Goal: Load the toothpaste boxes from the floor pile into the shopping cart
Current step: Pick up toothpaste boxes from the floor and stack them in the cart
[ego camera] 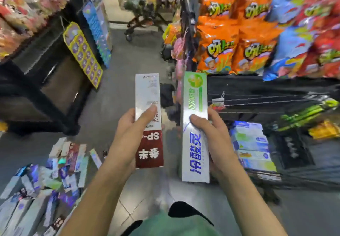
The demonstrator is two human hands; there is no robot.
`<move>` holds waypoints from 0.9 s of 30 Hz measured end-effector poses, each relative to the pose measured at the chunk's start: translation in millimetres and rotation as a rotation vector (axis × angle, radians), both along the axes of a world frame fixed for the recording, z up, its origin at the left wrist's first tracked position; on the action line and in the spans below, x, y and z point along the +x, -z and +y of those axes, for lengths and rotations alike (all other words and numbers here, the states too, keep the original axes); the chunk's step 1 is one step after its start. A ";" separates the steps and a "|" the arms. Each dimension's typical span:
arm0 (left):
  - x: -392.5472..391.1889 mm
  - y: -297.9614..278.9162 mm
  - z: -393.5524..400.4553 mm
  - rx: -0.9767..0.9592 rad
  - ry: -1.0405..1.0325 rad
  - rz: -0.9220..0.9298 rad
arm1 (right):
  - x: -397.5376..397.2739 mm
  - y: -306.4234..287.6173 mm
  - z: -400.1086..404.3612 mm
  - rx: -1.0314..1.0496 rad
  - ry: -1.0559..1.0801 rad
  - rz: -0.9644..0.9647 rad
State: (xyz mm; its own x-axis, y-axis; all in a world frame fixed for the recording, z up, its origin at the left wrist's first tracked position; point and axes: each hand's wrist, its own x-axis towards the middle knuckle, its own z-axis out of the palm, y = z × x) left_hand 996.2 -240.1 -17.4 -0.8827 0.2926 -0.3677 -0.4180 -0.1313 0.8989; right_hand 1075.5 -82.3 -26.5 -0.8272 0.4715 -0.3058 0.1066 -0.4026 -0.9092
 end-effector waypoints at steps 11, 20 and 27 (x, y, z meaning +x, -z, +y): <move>-12.2 26.1 133.2 -0.087 0.522 -0.007 | 61.1 47.9 66.8 -0.118 0.628 -0.029; -16.8 64.8 234.6 -0.274 0.836 0.073 | 70.9 114.8 120.8 -0.338 0.961 -0.023; -16.0 104.3 288.0 -0.415 1.052 0.070 | 66.6 145.2 129.5 -0.427 1.162 -0.030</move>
